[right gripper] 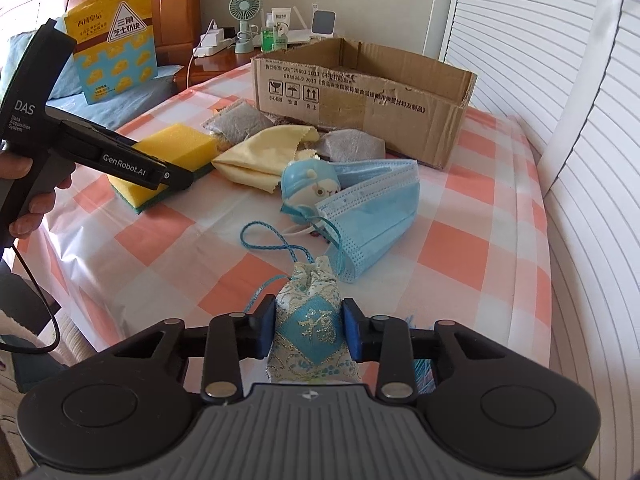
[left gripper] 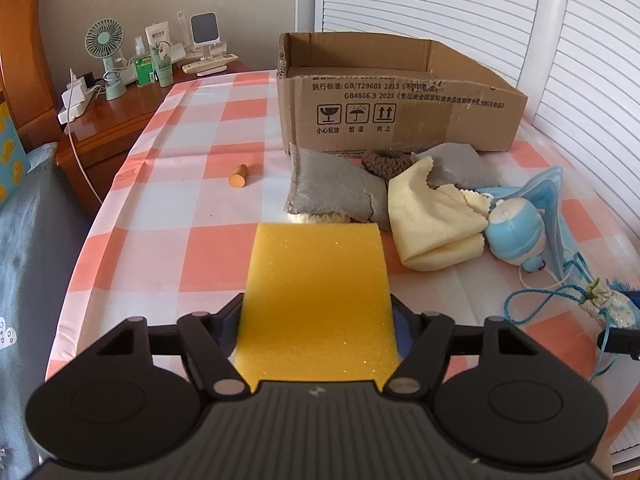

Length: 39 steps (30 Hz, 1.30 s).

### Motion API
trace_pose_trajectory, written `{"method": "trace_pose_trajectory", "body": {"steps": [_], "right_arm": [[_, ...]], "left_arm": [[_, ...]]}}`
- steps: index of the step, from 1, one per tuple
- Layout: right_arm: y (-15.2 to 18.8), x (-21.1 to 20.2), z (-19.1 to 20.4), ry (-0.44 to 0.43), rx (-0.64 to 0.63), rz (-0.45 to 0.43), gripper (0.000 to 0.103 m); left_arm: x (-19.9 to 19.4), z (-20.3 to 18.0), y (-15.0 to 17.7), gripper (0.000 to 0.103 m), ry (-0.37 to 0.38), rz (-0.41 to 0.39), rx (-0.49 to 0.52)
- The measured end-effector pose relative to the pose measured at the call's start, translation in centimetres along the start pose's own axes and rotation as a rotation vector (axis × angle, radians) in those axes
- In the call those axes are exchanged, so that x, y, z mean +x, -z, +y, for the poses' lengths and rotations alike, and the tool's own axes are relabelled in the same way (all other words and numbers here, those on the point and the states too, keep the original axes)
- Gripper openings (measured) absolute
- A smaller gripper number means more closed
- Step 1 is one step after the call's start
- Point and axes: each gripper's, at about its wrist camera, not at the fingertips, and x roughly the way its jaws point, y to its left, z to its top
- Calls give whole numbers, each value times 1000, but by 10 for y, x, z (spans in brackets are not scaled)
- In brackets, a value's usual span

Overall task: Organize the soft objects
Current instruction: 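Carry the sponge into the box and open the left gripper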

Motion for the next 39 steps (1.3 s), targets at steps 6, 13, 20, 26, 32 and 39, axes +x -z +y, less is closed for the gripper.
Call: {"method": "trace_pose_trajectory", "body": {"steps": [6,13,20,26,32,39], "right_arm": [[-13,-11,-3,5,-4,-28,39],[-38,-26,-9,2,-18,-84,39],[-70,-28,-19,37,-40,-136,39],[-102,-28,-41,62,-10,-187,39],[-129,-20,-60,92,10,-219,39],[-148,-8,-73,113,10,-224,39]], "left_arm": [[-12,3,-7,70,7,-4,44],[-35,5,-29,70,48,-13,124],[-40,0,-72,70,91,-57,186],[-23,-6,-132,70,88,-131,216],[30,-17,-201,70,74,-131,223],[95,-28,-257,72,41,-100,211]]}}
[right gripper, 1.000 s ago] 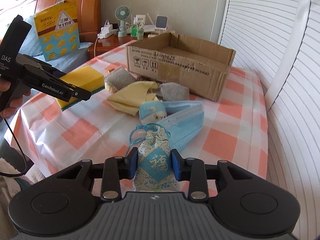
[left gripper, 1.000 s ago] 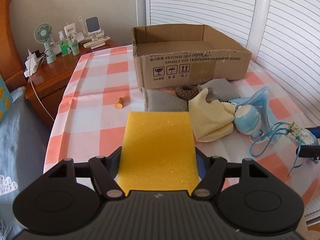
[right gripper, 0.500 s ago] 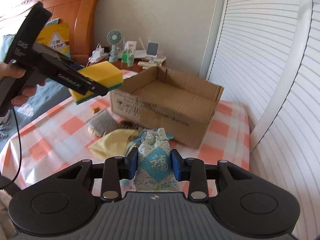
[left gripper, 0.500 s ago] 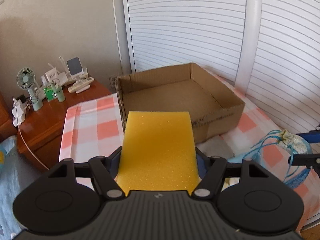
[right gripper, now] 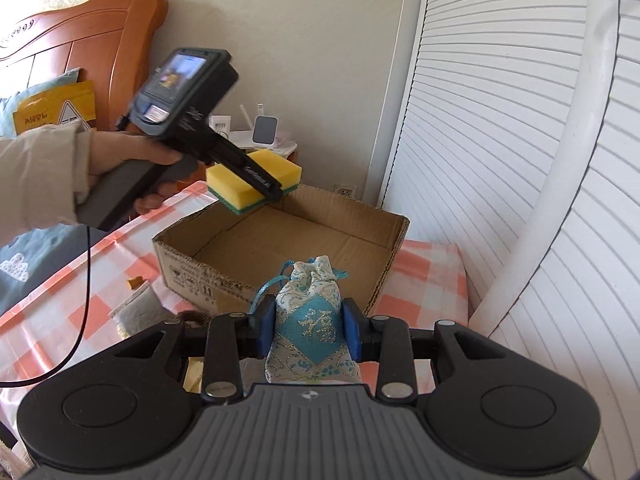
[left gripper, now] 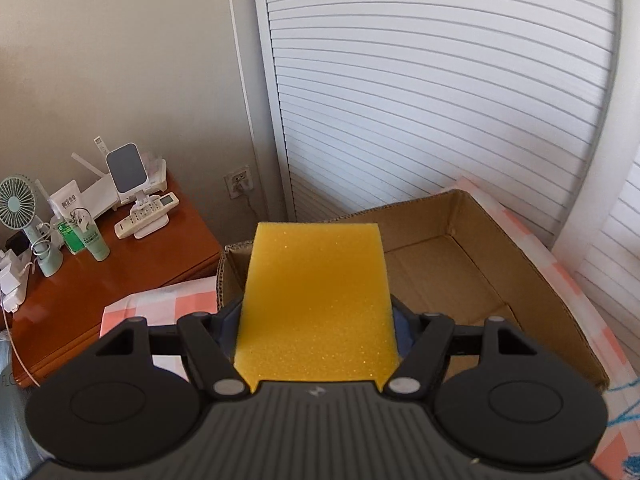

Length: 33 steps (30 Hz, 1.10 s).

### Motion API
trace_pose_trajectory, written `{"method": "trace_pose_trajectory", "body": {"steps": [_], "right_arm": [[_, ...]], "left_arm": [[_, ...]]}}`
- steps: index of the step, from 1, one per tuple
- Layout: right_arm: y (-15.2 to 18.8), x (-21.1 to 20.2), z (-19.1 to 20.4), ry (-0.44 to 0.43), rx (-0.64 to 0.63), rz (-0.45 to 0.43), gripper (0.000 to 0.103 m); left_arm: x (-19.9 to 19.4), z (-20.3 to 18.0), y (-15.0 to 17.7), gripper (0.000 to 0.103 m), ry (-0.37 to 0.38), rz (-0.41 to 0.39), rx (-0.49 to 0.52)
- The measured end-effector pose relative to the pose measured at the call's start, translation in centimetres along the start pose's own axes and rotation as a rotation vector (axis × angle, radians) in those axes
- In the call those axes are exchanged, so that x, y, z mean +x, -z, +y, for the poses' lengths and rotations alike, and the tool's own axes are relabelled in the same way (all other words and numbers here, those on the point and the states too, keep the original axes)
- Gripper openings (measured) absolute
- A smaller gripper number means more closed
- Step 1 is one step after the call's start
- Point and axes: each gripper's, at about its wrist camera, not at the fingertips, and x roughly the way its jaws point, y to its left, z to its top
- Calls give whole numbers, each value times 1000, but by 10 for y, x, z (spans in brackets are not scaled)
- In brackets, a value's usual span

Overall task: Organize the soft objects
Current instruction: 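Carry the sponge into the box and open the left gripper, then lower the blue sachet into the box and open the right gripper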

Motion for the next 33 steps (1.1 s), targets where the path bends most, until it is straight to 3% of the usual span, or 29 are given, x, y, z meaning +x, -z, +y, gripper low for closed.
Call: {"method": "trace_pose_trajectory", "body": {"steps": [3,6,10,16,22,27,33], "right_arm": [[-2,6,-3,-5,16,1,39],[-3,10,-3,-4,21,6,39],[-6,14,0,-7,16,16,39],[-18,16,9,2,-12,1,39],[-40,28,16,-4,-26,-16,39],[-65,56,15,-4,-37,-14,39],[-93,103,5,54,-24,-2,39]], "left_arm": [[26,4,-10,94,-13,-3,-34],[47,12,-15,94,-47,20,-74],[45,17,-10,94,-54,19,-86],[0,16,11,94,-15,10,-45],[-67,17,55,100,42,-16,-55],[-112,13,99,101,34,-43,-75],[-139,2,150,101,-33,-49,-66]]}}
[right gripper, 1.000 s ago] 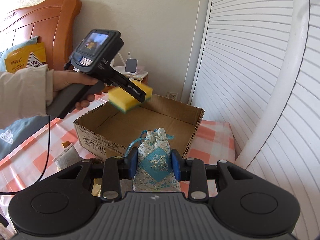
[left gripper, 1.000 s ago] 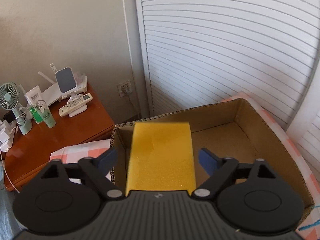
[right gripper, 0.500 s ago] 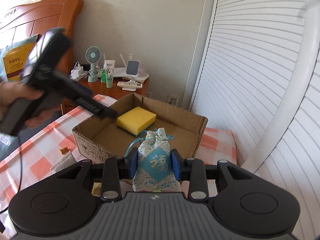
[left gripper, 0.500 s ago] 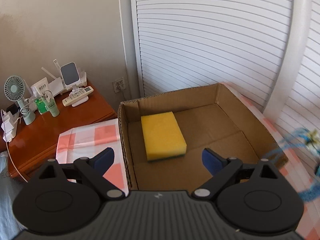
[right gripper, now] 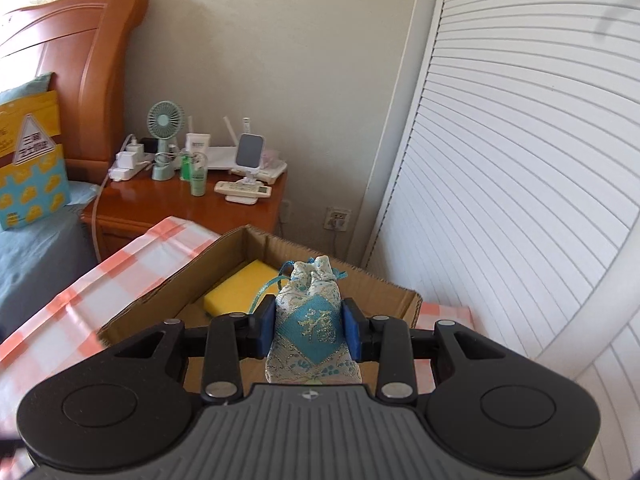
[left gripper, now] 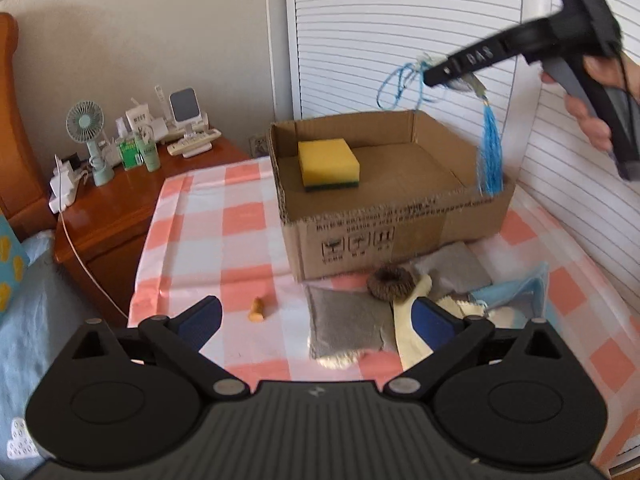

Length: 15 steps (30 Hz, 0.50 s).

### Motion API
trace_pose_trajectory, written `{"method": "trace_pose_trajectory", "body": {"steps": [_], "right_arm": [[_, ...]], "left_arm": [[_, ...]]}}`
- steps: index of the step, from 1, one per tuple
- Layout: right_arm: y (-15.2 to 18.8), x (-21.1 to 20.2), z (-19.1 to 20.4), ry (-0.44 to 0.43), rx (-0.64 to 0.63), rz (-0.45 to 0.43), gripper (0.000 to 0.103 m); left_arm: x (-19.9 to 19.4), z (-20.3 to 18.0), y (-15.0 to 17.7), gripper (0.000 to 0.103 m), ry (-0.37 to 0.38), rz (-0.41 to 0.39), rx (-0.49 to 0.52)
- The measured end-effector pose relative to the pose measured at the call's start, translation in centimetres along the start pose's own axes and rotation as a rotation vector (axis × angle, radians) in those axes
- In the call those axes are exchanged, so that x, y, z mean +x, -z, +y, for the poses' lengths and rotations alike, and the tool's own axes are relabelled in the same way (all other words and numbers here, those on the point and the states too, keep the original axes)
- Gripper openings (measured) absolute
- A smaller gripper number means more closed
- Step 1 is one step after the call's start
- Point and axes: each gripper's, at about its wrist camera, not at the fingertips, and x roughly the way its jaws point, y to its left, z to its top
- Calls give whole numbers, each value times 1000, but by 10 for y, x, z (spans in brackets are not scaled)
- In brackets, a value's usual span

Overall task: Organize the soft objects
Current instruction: 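Lower the blue sachet into the box and open the right gripper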

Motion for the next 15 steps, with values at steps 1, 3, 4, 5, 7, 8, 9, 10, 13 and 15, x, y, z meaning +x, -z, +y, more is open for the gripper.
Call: {"method": "trace_pose_trajectory", "body": {"steps": [1,3,4,5,7,8,9,10,13,15], "right_arm": [[-3,7,-2,12,8,3,43],[-7,20,-6,29,32,11,62],[-7,23,-7,22,43,17,76],[-6,24,-8,20,54,14,81],[-3,23,-6,24,61,17,87],[-1,21,-4,22,63,18,90],[3,18,-3,19,65,17,91],[6,15,-1,16,64,19,94],[16,4,3,15,72,28,99],[23,-6,5,5,91,36,100]], "left_arm": [[-2,0,8,101,0,9,-8],[-5,1,23,101,24,37,-32],[-6,1,31,101,39,50,-43],[-6,1,36,101,45,57,-49],[-8,0,45,101,37,70,-45],[-9,0,47,101,26,70,-44],[-10,1,49,101,16,69,-44],[-11,1,50,101,12,66,-44],[-13,3,51,101,4,60,-55],[-15,4,51,101,7,53,-57]]}}
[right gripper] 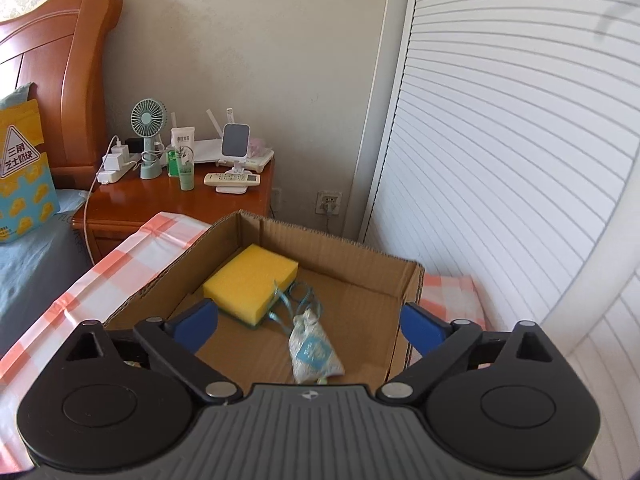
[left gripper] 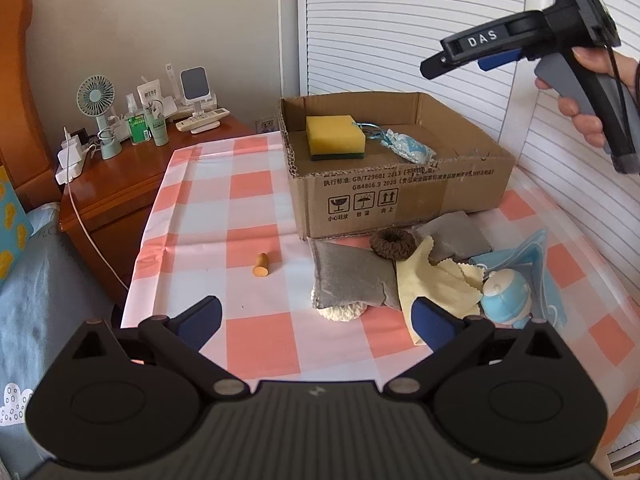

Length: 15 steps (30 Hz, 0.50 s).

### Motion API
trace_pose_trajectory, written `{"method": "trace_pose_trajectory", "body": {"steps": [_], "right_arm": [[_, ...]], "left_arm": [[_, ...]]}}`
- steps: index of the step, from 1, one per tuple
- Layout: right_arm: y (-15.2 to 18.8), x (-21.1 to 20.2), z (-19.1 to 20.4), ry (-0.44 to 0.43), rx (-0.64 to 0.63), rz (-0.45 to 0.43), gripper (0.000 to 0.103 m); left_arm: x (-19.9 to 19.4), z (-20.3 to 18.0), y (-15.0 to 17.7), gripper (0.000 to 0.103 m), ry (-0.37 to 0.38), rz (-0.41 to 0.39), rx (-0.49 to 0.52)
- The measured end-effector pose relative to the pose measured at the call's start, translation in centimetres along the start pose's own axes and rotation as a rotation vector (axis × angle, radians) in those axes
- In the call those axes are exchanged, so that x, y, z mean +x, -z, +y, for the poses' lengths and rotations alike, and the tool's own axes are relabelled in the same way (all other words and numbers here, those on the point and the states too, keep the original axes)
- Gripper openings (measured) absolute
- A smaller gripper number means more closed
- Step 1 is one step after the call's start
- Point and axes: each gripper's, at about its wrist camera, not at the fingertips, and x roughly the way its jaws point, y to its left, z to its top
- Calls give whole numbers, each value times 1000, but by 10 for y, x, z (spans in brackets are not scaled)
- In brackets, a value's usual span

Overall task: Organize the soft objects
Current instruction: 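Lower the blue sachet into the box and open the right gripper, then move the right tool back to the blue cartoon keychain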

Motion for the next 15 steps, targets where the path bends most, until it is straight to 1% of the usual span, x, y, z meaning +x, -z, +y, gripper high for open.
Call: {"method": "trace_pose_trajectory", "body": {"steps": [4,10,15], "right_arm": [[18,-13,0,17,42,30,103],[59,-26,4,22,114,93,103],[99,-34,3,71,204,141,103]], "left_arm": [[-4,1,2,101,-1,-10,1],[-6,4,6,101,-18,-12,-1],[-5,7,13,101,-24,-6,-6]]}}
